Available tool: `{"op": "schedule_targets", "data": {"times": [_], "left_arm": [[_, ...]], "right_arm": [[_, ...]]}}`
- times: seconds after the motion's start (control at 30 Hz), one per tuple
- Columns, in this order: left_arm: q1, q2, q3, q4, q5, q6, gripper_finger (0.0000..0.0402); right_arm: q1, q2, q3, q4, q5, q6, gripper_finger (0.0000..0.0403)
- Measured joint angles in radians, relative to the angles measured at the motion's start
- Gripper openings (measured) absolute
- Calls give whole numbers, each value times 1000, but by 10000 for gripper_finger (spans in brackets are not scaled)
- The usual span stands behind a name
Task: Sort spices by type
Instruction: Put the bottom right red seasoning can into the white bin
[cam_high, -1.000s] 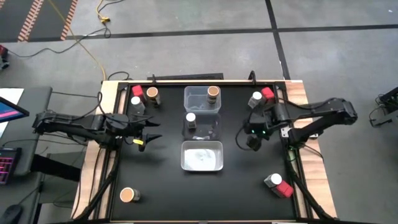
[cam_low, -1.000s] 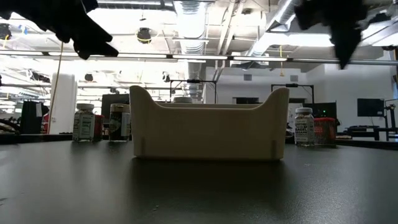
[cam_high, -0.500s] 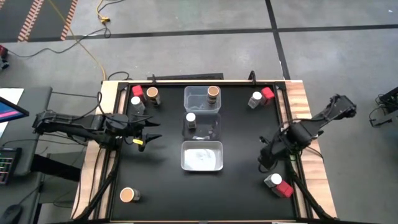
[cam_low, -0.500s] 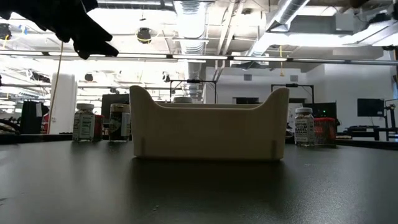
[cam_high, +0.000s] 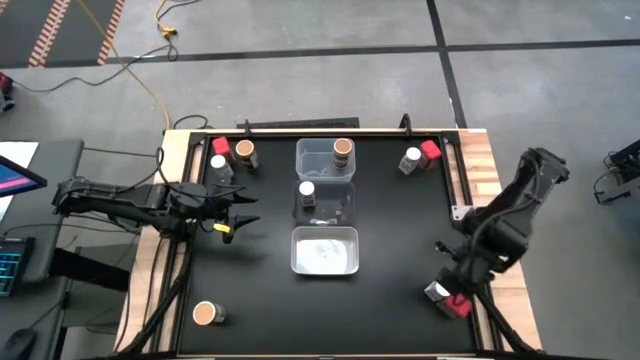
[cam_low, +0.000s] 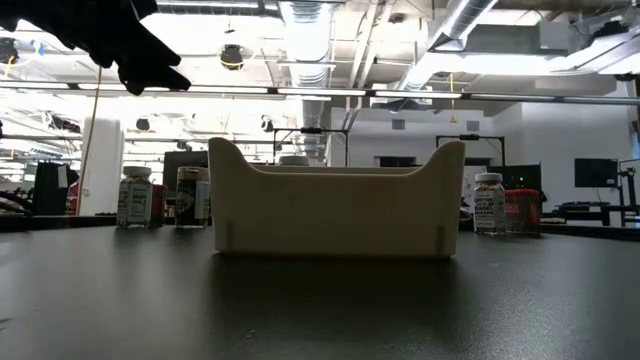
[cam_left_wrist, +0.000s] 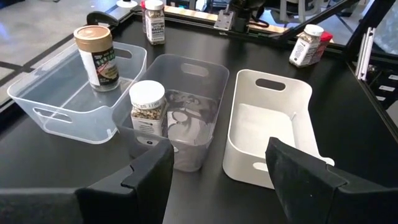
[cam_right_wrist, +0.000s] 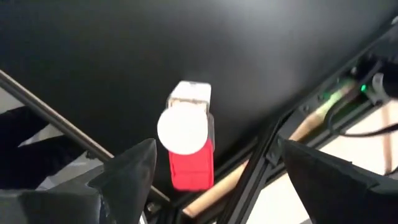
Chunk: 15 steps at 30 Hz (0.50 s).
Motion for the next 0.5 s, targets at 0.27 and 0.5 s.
{"op": "schedule_targets", "data": {"times": [0.27, 0.5], "left_arm": [[0, 0, 0, 0, 0, -8, 242], [0, 0, 0, 0, 1, -34, 242]], "right_arm": [[149, 0, -62, 139, -2, 181, 374], [242, 46, -146, 274, -7, 273, 374]]}}
